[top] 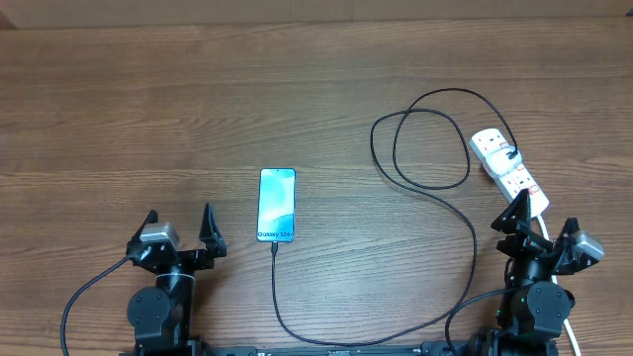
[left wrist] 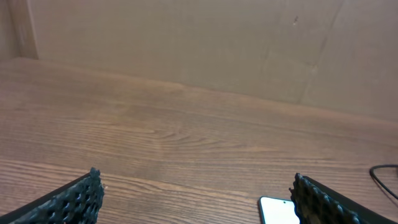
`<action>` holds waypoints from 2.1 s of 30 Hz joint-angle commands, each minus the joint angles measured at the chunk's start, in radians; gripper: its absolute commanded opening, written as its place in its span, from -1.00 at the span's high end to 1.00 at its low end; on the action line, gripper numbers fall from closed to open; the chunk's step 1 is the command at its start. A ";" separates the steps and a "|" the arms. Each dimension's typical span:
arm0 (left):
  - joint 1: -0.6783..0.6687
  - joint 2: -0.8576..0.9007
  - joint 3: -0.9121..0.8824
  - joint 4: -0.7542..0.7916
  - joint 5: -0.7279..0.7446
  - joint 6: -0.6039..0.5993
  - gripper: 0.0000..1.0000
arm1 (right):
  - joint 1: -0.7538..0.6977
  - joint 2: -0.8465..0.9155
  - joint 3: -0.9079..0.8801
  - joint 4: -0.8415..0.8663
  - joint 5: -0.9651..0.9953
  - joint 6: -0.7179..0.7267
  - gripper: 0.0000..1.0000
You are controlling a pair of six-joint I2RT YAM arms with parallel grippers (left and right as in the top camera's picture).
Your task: Plug charger to phone and switch on socket
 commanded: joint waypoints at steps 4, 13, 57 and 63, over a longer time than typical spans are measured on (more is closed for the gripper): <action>-0.002 -0.009 -0.005 -0.003 -0.039 -0.031 -0.99 | -0.002 -0.011 -0.010 0.006 0.006 0.003 -1.00; -0.002 -0.009 -0.005 -0.003 -0.039 -0.017 -0.99 | -0.002 -0.011 -0.010 0.006 0.006 0.003 -1.00; -0.003 0.089 -0.005 0.011 -0.020 0.047 -0.99 | -0.002 -0.011 -0.010 0.006 0.006 0.003 -1.00; -0.003 0.090 -0.005 -0.001 -0.021 0.047 -0.99 | -0.002 -0.011 -0.010 0.006 0.006 0.003 -1.00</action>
